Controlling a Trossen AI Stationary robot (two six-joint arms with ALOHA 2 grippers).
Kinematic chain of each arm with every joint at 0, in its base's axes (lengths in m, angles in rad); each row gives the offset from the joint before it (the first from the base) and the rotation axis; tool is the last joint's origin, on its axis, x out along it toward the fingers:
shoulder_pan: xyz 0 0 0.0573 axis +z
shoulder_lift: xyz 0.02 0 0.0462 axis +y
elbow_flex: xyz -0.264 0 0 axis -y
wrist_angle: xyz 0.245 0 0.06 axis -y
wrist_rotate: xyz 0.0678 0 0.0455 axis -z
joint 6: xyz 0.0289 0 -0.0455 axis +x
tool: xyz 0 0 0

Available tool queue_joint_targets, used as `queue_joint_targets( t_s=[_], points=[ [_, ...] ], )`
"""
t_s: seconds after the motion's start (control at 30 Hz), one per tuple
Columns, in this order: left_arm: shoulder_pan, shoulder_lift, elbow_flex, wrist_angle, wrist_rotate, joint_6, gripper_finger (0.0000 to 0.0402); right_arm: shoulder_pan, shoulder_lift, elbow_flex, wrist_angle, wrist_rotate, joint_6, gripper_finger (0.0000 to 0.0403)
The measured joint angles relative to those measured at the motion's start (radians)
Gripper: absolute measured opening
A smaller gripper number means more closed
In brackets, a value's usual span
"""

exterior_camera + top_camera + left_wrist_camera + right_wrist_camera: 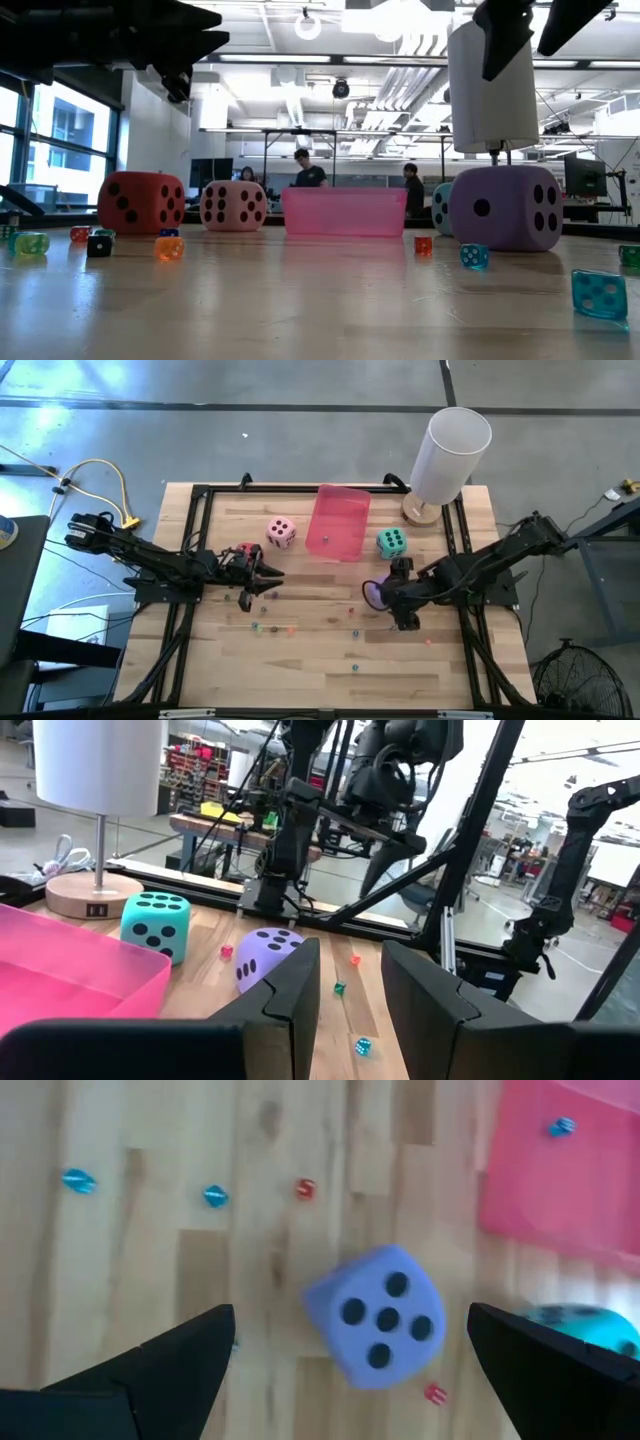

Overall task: Pick & Place Dice
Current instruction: Put the large purple dice into the bin

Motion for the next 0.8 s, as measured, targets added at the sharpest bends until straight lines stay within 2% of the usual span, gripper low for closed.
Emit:
queue_joint_targets(
  t_s=[0.17,0.3,0.37,0.63,0.8],
  points=[
    [0.0,0.0,0.0,0.0,0.0,0.0,0.0107,0.0,0.0,0.0,-0.03,0.058,0.004,0.0393],
    [0.0,0.0,0.0,0.0,-0.007,0.001,0.0107,0.0,0.0,-0.005,-0.045,0.112,0.114,0.0393],
    [0.001,0.0,0.0,0.0,-0.015,0.006,0.0107,0.0,0.009,-0.02,-0.047,0.113,0.117,0.0393],
    [0.002,0.0,0.0,0.0,-0.06,0.007,0.0107,-0.028,0.014,-0.136,-0.028,0.08,-0.024,0.0393],
    [0.021,0.0,0.0,0.0,-0.061,0.009,0.0107,-0.058,0.014,-0.164,0.03,0.036,-0.213,0.0393]
  ],
)
